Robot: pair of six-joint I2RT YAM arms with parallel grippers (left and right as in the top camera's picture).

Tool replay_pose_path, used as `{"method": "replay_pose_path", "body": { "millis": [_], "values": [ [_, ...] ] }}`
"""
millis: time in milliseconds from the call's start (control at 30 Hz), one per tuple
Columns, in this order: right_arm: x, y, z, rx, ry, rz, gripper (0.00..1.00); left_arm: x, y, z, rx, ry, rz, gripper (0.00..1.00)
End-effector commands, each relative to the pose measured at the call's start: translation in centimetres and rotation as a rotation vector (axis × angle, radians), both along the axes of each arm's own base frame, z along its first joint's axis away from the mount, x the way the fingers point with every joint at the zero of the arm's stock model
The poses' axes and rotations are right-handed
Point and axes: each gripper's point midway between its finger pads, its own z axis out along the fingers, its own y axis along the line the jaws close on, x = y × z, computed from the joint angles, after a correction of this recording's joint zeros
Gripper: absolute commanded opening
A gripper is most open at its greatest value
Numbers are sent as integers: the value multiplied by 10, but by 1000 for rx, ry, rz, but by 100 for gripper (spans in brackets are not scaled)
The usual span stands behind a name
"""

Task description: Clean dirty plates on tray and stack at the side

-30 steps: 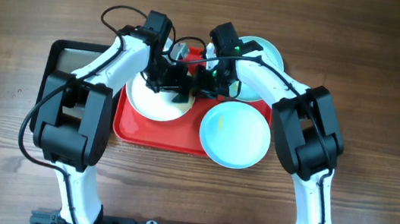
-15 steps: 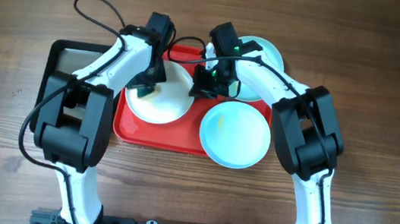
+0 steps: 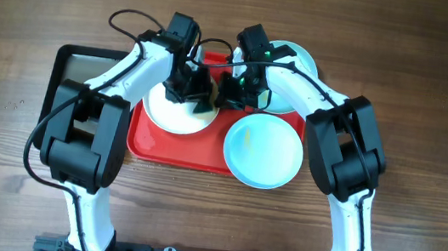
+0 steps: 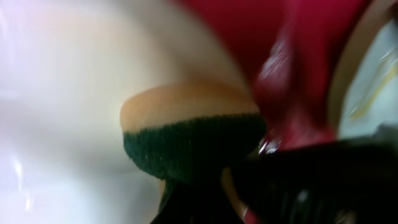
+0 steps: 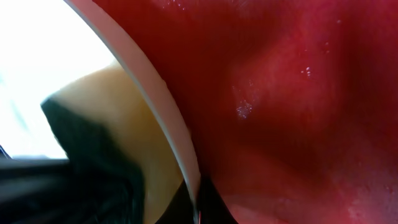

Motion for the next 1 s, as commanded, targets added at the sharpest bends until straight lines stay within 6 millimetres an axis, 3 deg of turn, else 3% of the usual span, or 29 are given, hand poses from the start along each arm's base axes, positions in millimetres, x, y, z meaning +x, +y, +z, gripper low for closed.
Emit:
{"method": "replay_pose_path", "body": {
  "millis": [0, 167, 267, 333, 400, 467, 567, 733, 833, 967],
  "values": [
    [-4, -3, -9, -24, 16, -2, 4, 24, 18, -10, 130, -103, 42, 7],
    [-4, -3, -9, -23, 15, -2, 4, 46, 90, -9, 521, -217, 210, 8],
    [-4, -3, -9, -24, 15, -2, 4, 38, 114, -5, 656, -206, 222, 9],
    [-4, -3, -9, -24, 15, -2, 4, 21, 121, -7, 692, -138, 218, 8],
    [-4, -3, -9, -24, 16, -2, 4, 0, 116, -10, 657, -37, 205, 7],
    [-4, -3, -9, -24, 16, -2, 4, -23, 96, -6, 516, 105, 168, 4],
    [-6, -4, -9, -26, 23, -3, 4, -39, 63, 26, 233, 253, 76, 4],
    [-9, -8, -7, -30, 44, -2, 4, -18, 50, 84, -18, 218, 32, 4],
    [-9, -14, 2, -19, 34, 17, 4, 10, 65, 115, -35, 112, 70, 4],
    [-5, -18, 24, -26, -28, 39, 4, 36, 86, 136, -47, 18, 137, 4]
  ]
}}
